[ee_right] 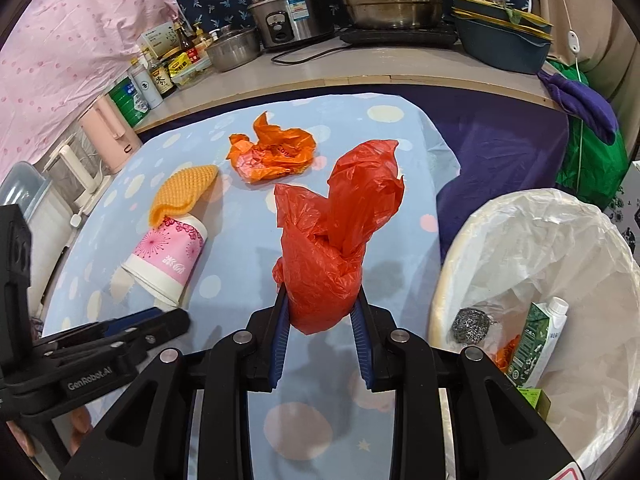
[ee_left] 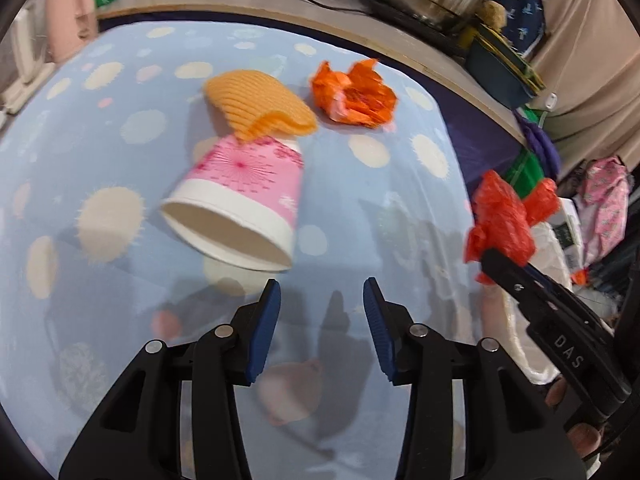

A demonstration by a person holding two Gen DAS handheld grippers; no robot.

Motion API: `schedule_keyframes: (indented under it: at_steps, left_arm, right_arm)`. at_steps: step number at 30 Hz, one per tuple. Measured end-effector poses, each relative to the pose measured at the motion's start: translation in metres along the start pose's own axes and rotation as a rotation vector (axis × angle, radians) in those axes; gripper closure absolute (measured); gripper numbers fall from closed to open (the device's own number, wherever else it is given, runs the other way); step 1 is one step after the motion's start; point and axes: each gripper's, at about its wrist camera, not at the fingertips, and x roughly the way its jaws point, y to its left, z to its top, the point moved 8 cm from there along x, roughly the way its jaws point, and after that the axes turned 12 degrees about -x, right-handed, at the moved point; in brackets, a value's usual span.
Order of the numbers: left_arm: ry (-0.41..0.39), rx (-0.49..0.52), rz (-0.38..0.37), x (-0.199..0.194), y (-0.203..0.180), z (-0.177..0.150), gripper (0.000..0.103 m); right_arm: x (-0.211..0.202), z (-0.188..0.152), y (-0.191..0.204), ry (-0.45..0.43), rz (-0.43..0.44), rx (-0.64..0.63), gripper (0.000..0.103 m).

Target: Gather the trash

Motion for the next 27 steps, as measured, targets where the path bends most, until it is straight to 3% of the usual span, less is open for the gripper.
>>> schedule_keyframes:
  at_steps: [2, 4, 6, 9, 13, 20, 23, 24, 27]
  left_arm:
    - [-0.027, -0.023, 0.03, -0.01, 0.012, 0.006, 0.058]
    - [-0.052, -0.056, 0.043, -0.019, 0.023, 0.014, 0.036]
    - [-0.107, -0.076, 0.067, -0.027, 0.032, 0.025, 0.026]
    - [-0.127, -0.047, 0.072, -0.025, 0.033, 0.036, 0.016]
    - [-0.125, 0.056, 0.117, -0.004, 0.027, 0.047, 0.015]
    - [-0.068, 0.106, 0.122, 0.027, 0.025, 0.046, 0.015]
    - [-0.061, 0.121, 0.118, 0.03, 0.021, 0.04, 0.02]
    - [-0.056, 0.128, 0.12, 0.032, 0.02, 0.038, 0.027]
    - [-0.061, 0.128, 0.133, 0.033, 0.02, 0.035, 0.028]
  right_arm:
    - [-0.001, -0.002, -0.001, 0.0, 0.003, 0.001, 0.076]
    - [-0.002, -0.003, -0.001, -0.002, 0.007, 0.001, 0.076]
    - [-0.001, -0.003, 0.0, -0.003, 0.012, 0.001, 0.076]
    - [0.0, -0.002, 0.002, -0.003, 0.018, 0.004, 0.076]
    - [0.001, -0.002, 0.004, -0.003, 0.021, 0.001, 0.076]
    - [0.007, -0.003, 0.006, 0.01, 0.027, 0.001, 0.076]
    - [0.009, -0.004, 0.009, 0.014, 0.031, -0.002, 0.076]
    - [0.009, -0.004, 0.01, 0.016, 0.033, -0.002, 0.076]
    - [0.009, -0.004, 0.01, 0.016, 0.036, -0.001, 0.076]
